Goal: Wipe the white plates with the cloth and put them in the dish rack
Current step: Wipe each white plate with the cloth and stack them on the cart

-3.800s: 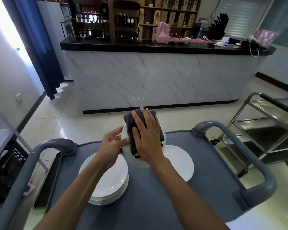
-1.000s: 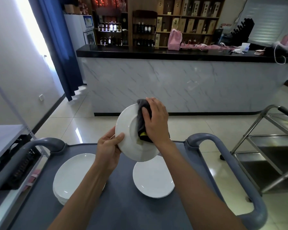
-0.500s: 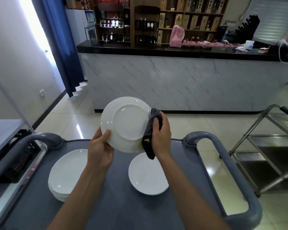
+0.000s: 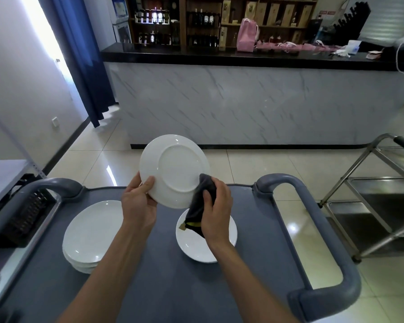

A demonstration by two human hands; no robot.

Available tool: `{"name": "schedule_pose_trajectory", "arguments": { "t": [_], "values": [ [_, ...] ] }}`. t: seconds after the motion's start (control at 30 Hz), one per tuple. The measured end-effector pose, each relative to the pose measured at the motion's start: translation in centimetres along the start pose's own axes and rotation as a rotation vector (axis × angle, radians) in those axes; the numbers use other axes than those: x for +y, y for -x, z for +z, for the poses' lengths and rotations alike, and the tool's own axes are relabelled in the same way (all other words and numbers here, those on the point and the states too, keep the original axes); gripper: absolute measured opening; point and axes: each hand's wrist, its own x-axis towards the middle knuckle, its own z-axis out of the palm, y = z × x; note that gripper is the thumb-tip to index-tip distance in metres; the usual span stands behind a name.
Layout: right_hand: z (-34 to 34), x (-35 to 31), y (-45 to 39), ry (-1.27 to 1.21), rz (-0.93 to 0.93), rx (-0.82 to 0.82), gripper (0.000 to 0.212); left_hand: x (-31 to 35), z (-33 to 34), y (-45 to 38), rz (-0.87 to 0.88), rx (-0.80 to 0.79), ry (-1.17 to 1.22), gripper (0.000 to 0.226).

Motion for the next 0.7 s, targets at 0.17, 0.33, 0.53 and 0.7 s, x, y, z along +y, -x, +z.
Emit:
{"name": "schedule_pose_trajectory", "arguments": {
  "t": [0.17,0.33,0.53,0.7],
  "values": [
    [-1.9,1.2,0.0,0.104,-0.033,-0.012,0.037,-1.1,0.5,0.2,0.051,-0.033,-0.165,0.034],
    [-4.1,2.2,-0.3,0.185,-0.073,-0.024,0.038,-2.7,0.3,0.3,0.232,-0.127,-0.511,0.04],
    [-6.1,3.2,-0.5,0.228,-0.069,0.003,0.039,-5.2,-0.8,-0.1,0.499,-0.378,-1.064,0.038],
    [-7.6,3.7,-0.6,0.253,-0.07,0.023,0.04,-7.3,-1.6,0.3,0.707,-0.575,-1.3,0.035]
  ]
}}
